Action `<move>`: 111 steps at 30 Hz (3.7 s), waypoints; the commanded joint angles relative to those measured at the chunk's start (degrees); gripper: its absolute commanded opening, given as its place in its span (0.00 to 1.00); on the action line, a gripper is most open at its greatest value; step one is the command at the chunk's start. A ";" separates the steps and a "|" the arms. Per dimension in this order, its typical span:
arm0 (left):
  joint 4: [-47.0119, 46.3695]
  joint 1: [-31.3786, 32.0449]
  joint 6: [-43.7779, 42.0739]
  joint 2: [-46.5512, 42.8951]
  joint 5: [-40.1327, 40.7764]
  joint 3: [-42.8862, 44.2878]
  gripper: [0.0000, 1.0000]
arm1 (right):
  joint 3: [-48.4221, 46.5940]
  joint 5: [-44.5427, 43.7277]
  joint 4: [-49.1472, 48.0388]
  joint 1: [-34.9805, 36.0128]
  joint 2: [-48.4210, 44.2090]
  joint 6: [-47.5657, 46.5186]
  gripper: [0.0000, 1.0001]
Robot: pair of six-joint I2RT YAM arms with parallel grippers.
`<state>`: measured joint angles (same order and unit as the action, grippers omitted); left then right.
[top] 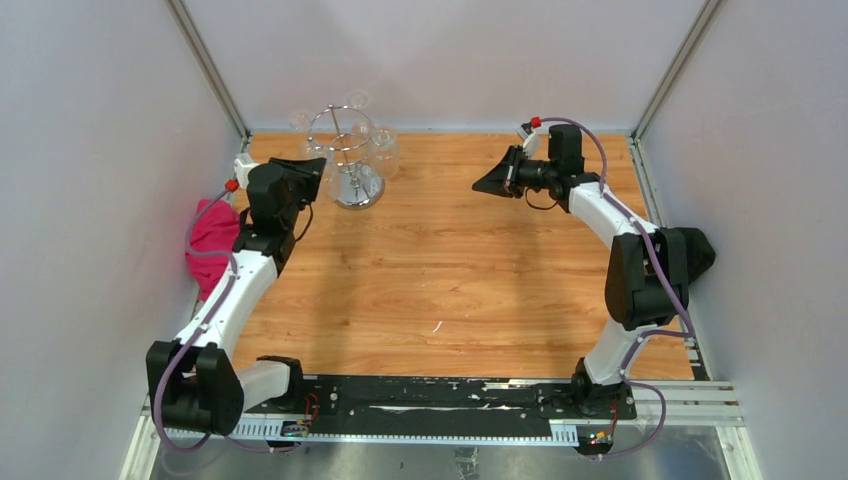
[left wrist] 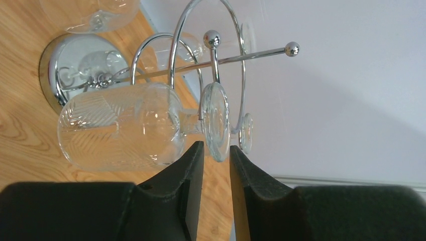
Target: Take the wine glass off the wine glass rack
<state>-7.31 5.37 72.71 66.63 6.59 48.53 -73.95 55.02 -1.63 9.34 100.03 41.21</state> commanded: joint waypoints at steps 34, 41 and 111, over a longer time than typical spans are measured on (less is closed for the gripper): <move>-0.85 1.80 0.52 2.48 4.51 2.88 0.03 | 2.05 2.03 -2.39 -1.04 -0.25 1.95 0.00; -0.74 1.84 2.60 1.59 4.22 1.71 0.00 | 2.40 2.22 -3.09 -1.08 -0.36 2.49 0.00; 1.11 14.22 -1.19 -14.79 -3.18 4.70 0.00 | 12.30 8.24 -32.24 -0.25 -2.03 22.43 0.00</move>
<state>-2.83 16.67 74.98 50.46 5.45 49.04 -65.63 59.05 -17.72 9.21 100.01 53.08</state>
